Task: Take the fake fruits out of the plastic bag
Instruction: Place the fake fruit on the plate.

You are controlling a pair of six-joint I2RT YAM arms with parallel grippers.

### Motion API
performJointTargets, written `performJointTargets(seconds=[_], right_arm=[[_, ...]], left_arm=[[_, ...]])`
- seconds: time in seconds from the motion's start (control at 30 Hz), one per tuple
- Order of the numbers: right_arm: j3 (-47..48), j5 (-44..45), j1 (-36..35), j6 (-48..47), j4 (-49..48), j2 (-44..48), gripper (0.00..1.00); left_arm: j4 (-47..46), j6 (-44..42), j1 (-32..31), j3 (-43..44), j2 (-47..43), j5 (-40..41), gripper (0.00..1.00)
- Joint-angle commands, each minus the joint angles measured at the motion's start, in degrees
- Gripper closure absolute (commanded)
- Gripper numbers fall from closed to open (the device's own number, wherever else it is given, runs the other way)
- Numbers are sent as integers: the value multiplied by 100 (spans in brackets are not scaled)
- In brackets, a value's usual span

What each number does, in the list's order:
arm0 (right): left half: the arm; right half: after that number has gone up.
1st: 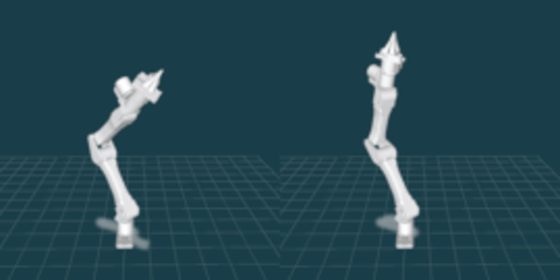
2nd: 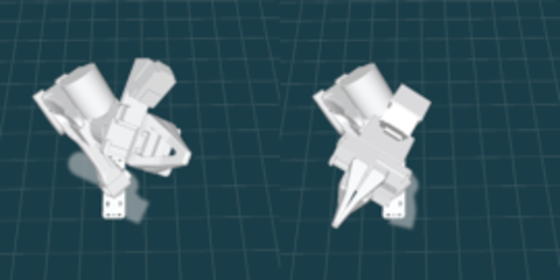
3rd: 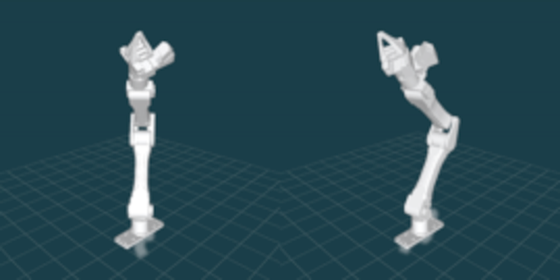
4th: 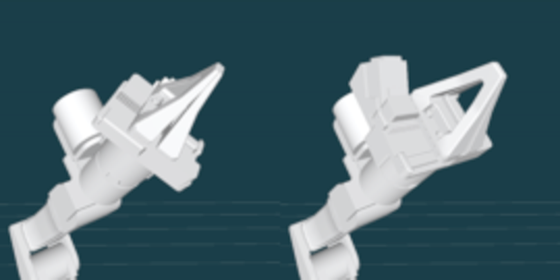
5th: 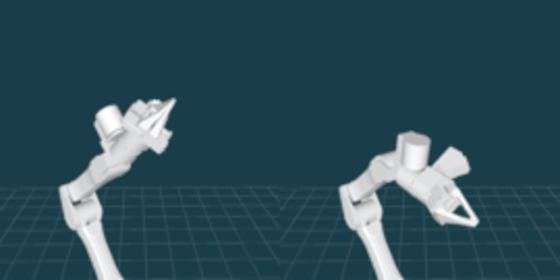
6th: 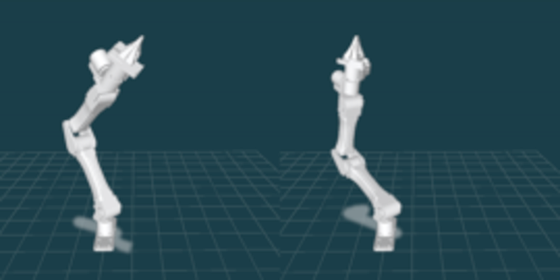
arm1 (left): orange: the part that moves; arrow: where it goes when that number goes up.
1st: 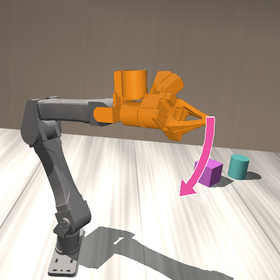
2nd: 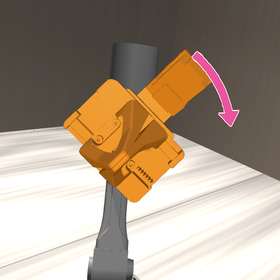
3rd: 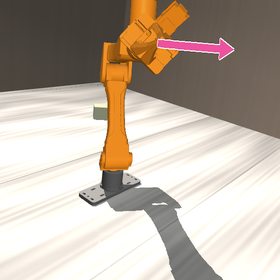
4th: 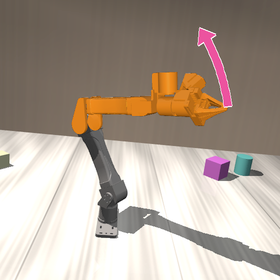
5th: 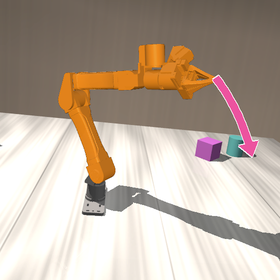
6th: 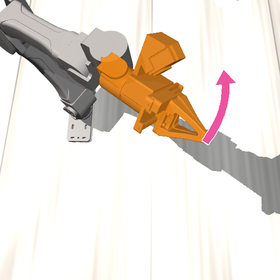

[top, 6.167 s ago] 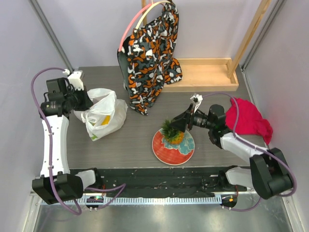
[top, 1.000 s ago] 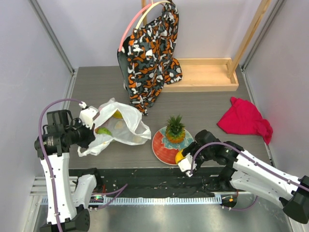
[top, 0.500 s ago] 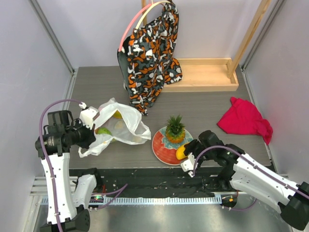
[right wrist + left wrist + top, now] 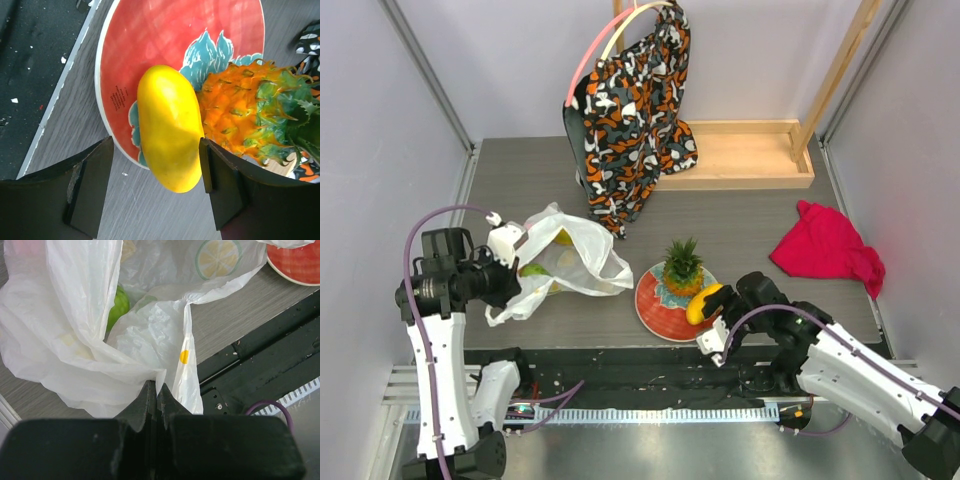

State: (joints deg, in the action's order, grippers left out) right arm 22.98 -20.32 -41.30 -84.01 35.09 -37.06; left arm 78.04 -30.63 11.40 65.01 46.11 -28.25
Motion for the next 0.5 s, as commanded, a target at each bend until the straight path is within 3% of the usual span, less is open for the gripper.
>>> performJointTargets(seconds=[0.0,0.13,0.2,0.23,0.3,0.43,0.47], right_arm=[[382,19,17,261,68,93,25],[1406,-375,17,524,559,225,25],[1953,-752,8,944,308,51,27],[2373,-711,8,2383,-1035,-46,27],[3232,-509,-44,3213,-2212,-893,27],[5008,-166,-168,4933,-2821,-2695,36],[5258,-218,-177,5503,-2919,-2962,45]], left_arm=[[18,-127,38,55,91,-233,100],[53,-180,47,204,276,-295,100],[228,-329,38,319,372,-252,100],[273,-373,38,345,381,-225,100],[326,-478,38,354,382,-173,100],[229,-356,38,354,346,-181,100],[220,-321,38,372,338,-172,100]])
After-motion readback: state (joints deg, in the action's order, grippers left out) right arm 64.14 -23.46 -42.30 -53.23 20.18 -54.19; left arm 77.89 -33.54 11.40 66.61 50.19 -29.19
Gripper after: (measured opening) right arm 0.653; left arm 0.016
